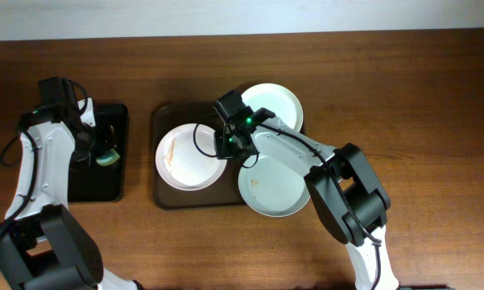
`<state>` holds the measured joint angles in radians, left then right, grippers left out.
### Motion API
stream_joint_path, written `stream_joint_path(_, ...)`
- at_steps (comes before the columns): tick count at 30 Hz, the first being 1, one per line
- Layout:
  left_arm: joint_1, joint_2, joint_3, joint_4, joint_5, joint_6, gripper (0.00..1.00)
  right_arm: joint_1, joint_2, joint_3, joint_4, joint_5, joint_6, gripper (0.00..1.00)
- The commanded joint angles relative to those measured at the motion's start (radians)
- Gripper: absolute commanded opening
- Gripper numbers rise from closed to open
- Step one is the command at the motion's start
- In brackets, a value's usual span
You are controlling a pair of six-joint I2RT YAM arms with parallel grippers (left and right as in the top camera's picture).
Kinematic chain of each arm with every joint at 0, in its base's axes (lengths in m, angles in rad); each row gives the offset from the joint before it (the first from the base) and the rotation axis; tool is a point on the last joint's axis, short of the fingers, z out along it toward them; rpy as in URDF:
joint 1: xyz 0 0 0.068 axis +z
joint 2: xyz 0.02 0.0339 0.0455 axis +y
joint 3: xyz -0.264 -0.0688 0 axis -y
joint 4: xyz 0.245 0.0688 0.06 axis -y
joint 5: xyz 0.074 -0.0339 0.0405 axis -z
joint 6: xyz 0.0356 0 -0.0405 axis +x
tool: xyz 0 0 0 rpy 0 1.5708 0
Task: Clean dirty plates on tray and stack at the side
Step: 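Scrub the left white plate with the held sponge using the left gripper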
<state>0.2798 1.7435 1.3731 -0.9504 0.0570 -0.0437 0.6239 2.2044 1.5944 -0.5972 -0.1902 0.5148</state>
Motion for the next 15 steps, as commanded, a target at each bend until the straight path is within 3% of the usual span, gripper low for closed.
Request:
stream_joint_path(1,-0.002,-0.006,0.017,0.003,0.018,0.026,0.01,-0.002,0.007,0.004,-0.013,-0.001,-0.012,0.06)
stream_joint_path(5,-0.006,-0.006,0.017,0.003,0.077,0.051,0.01,-0.002,0.007,0.004,-0.013,-0.001,-0.012,0.06)
stream_joint_path(6,-0.051,-0.006,0.017,0.019,0.135,0.076,0.01,-0.002,0.007,0.004,-0.012,-0.001,-0.012,0.05)
stream_joint_path(11,-0.348,0.058,0.017,0.135,0.122,0.075,0.01,-0.002,0.007,0.004,-0.013,-0.001,-0.012,0.05)
stream_joint_path(15,-0.437,0.213,0.017,0.142,0.050,0.086,0.01,-0.003,0.007,0.004,-0.013,-0.001,-0.012,0.06)
